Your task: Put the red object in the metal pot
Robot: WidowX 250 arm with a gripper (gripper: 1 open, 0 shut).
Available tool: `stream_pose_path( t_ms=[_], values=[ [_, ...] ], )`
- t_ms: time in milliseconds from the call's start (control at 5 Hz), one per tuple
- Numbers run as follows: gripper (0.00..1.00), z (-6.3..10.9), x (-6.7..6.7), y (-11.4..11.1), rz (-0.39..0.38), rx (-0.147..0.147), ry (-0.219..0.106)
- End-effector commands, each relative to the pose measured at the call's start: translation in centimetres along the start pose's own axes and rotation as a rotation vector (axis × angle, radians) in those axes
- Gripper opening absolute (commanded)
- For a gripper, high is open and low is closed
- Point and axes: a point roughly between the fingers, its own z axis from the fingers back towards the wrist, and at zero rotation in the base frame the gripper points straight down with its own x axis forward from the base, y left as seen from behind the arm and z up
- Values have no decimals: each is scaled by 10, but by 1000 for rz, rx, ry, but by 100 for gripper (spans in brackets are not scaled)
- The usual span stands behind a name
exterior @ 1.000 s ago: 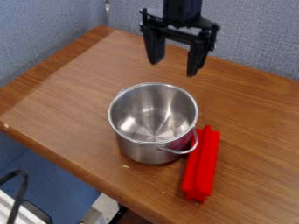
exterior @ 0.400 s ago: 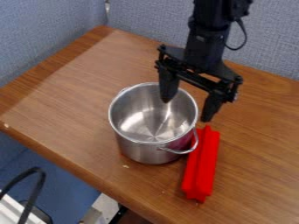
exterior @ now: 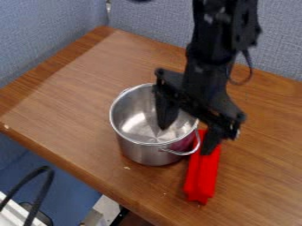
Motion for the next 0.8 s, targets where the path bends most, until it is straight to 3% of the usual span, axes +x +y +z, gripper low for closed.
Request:
stream_pose_path(
  t_ms=[0, 400, 600],
  values=[
    [100, -10, -7, -5, -47, -10, -58],
    [100, -20, -7, -39, -21, -28, -105],
    [100, -32, 0, -36, -30, -17, -112]
  ],
)
